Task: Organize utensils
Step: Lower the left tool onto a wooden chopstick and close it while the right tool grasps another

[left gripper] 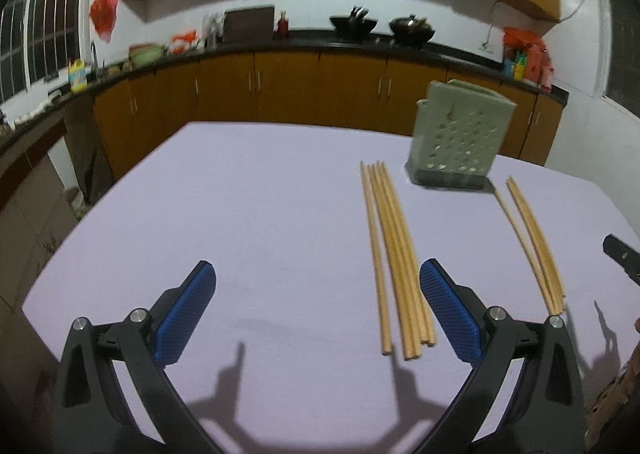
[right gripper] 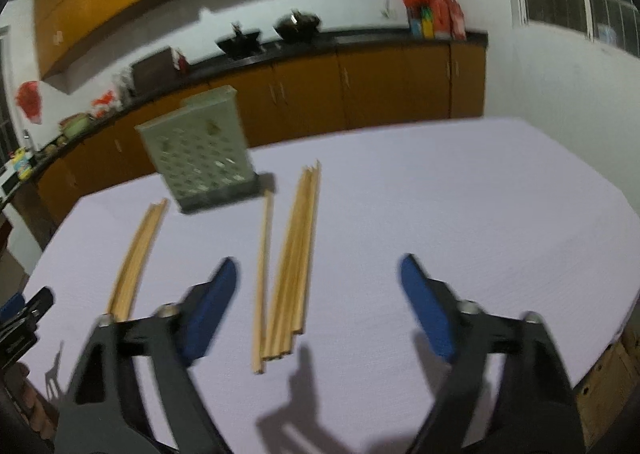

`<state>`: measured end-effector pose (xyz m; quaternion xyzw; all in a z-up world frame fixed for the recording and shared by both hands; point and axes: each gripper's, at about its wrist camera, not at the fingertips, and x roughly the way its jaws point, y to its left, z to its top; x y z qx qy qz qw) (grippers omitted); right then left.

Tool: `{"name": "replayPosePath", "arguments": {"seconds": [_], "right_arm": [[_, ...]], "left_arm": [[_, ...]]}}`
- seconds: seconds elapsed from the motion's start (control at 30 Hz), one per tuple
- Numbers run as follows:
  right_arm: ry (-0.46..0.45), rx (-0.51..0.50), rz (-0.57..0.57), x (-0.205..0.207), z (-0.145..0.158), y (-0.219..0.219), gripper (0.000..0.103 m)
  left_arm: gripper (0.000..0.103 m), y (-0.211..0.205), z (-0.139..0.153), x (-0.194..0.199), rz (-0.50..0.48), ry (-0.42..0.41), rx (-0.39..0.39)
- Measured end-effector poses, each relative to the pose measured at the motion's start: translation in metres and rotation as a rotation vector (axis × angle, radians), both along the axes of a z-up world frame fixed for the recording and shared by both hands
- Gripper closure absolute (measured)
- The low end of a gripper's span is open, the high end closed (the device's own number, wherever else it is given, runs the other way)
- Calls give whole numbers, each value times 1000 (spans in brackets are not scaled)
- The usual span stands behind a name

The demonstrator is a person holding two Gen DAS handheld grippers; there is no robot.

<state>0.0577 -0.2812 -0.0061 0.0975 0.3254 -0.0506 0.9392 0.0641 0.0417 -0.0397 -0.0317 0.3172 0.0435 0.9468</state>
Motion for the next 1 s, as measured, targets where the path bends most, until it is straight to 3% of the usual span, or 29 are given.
{"name": "replayPosePath", "arguments": {"seconds": [0.03, 0.1, 0.2, 0.43, 0.6, 0.73, 0.83, 1.0], "right_arm": [[28, 8, -2, 7, -5, -4, 41], [97, 45, -2, 26, -16, -10, 61], [163, 119, 20, 45, -31, -16, 73], [251, 129, 89, 63, -48, 0, 84], [250, 87, 83, 61, -51, 4, 95], [246, 5, 53, 55, -49, 9, 95], [238, 16, 50, 47, -49, 9, 95], [230, 7, 52, 38, -51, 12, 95]], "left_arm": [[7, 4, -2, 5, 0, 13, -14], [14, 7, -5, 13, -5, 33, -29], [28, 12, -12, 26, -28, 74, -45], [36, 4, -25, 48, -67, 129, -44], [46, 1, -32, 57, -102, 165, -66], [57, -5, -34, 66, -137, 190, -79], [67, -10, -37, 71, -171, 212, -88], [74, -20, -42, 77, -218, 245, -75]]}}
